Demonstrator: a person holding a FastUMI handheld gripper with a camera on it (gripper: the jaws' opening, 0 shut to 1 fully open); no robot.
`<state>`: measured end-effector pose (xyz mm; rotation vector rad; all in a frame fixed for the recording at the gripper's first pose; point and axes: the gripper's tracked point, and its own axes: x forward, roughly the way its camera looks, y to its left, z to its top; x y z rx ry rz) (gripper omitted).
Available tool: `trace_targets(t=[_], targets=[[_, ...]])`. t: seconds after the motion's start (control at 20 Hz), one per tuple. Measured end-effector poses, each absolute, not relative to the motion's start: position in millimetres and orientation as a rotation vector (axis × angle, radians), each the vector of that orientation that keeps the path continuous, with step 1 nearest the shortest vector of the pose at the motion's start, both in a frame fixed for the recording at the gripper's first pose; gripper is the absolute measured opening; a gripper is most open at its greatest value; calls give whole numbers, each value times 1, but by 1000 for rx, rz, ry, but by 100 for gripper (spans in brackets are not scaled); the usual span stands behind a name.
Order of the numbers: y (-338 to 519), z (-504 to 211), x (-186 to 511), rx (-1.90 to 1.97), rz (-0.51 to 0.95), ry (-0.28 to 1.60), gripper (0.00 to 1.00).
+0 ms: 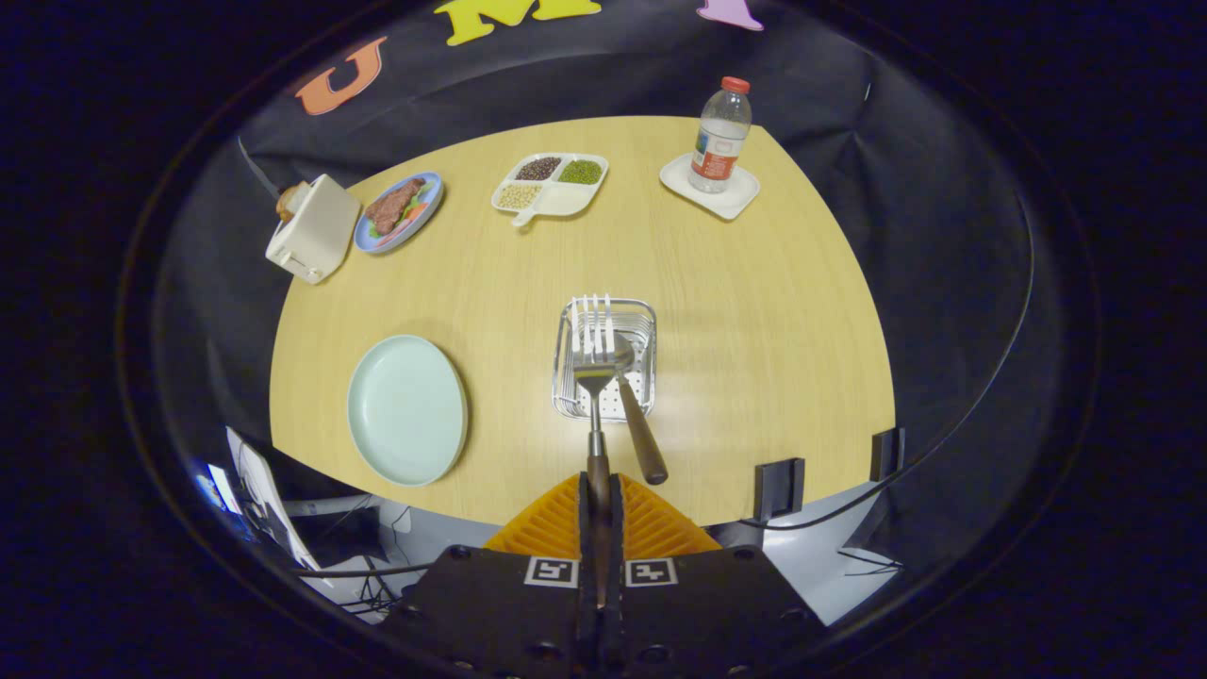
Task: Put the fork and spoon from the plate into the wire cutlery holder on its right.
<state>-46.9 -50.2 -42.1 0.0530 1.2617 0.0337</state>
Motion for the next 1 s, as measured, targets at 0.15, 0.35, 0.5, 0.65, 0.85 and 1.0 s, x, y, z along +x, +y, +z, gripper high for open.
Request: trace_targets(t=[0.15,0.35,0.5,0.65,0.85,1.0], targets=[[-50,-47,-44,36,33,1286,3],[-46,-48,-42,43,39,1298,4],[-47,-46,-41,56,35,1302,4],[-49,-46,-41,66,31,1305,4],[-51,-43,-41,70,33,1310,3],[-52,-40,-41,69,37,1312,6]])
